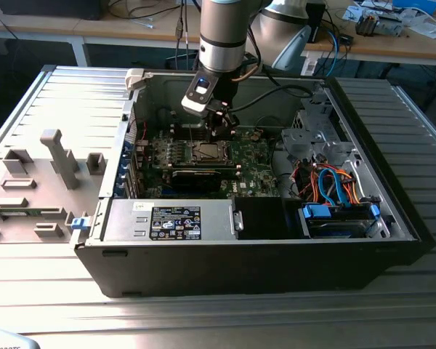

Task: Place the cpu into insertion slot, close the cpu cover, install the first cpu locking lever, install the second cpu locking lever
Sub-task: 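Install the first cpu locking lever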

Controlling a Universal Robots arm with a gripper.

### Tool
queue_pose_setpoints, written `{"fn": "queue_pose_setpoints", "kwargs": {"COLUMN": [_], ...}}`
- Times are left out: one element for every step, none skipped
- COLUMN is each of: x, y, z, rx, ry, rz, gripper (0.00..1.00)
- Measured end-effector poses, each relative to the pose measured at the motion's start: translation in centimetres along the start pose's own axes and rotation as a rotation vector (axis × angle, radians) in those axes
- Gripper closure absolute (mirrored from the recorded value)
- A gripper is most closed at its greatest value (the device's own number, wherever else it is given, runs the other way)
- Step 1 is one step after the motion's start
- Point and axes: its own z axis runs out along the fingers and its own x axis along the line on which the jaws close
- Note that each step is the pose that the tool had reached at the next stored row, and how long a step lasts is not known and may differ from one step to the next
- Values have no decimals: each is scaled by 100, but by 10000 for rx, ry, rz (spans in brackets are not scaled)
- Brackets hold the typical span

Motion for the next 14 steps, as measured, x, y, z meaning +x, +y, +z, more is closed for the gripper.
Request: {"fn": "queue_pose_setpoints", "kwargs": {"x": [0, 0, 0, 0, 0, 0, 0, 0, 0, 0, 0, 0, 0, 0], "y": [0, 0, 0, 0, 0, 0, 0, 0, 0, 0, 0, 0, 0, 0], "z": [0, 0, 0, 0, 0, 0, 0, 0, 0, 0, 0, 0, 0, 0], "rx": [0, 0, 0, 0, 0, 1, 1, 0, 0, 1, 1, 1, 1, 1], "ry": [-1, -1, -1, -2, -3, -3, -3, -3, -4, -5, -4, -4, -4, -5], "rz": [-34, -60, -73, -84, -108, -131, -144, -156, -166, -175, -183, -193, -198, -206], "gripper": [89, 89, 89, 89, 89, 89, 89, 89, 89, 89, 89, 89, 89, 89]}}
